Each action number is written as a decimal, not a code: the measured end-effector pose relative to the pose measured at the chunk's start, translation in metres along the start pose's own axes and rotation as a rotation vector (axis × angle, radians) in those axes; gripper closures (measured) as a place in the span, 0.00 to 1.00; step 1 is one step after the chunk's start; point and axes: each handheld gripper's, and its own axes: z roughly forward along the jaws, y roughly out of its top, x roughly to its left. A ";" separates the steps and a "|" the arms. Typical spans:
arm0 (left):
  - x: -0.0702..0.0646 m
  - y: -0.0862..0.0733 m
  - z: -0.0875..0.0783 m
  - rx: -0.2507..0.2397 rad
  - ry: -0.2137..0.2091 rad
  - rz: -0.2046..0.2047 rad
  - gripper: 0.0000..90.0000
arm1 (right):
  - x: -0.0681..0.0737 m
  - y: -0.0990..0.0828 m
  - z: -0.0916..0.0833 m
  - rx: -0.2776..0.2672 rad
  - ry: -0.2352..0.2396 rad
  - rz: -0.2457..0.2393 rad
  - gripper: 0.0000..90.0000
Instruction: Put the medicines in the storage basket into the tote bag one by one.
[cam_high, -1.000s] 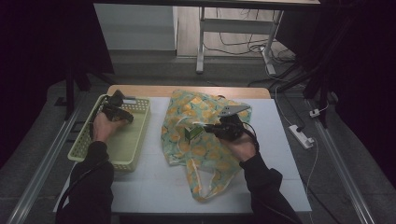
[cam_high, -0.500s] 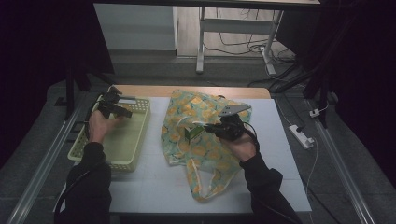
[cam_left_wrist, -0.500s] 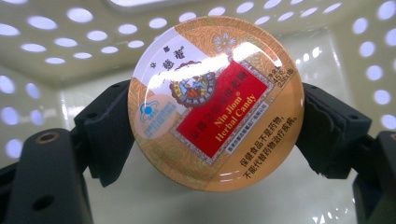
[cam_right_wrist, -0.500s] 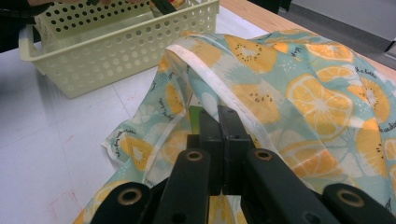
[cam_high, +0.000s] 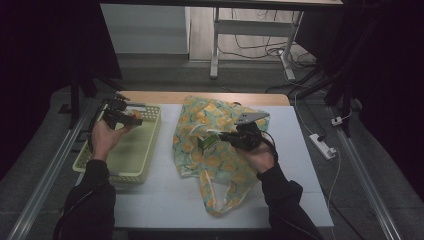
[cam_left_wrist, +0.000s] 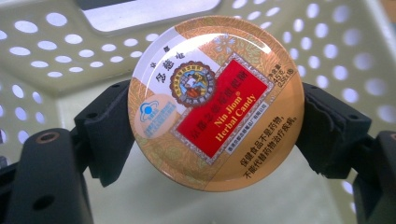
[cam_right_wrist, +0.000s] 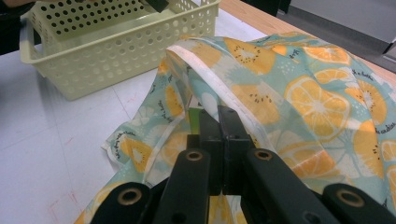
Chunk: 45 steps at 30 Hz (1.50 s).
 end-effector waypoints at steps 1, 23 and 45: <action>-0.001 -0.001 -0.001 -0.003 -0.003 0.003 0.23 | 0.000 0.000 0.000 0.000 0.000 -0.001 0.99; -0.032 -0.031 -0.033 -0.176 -0.077 0.057 0.23 | 0.000 0.000 0.000 -0.002 0.001 -0.003 0.99; -0.062 -0.037 -0.055 -0.231 -0.129 0.156 0.23 | 0.001 0.000 0.000 0.001 -0.007 -0.007 0.99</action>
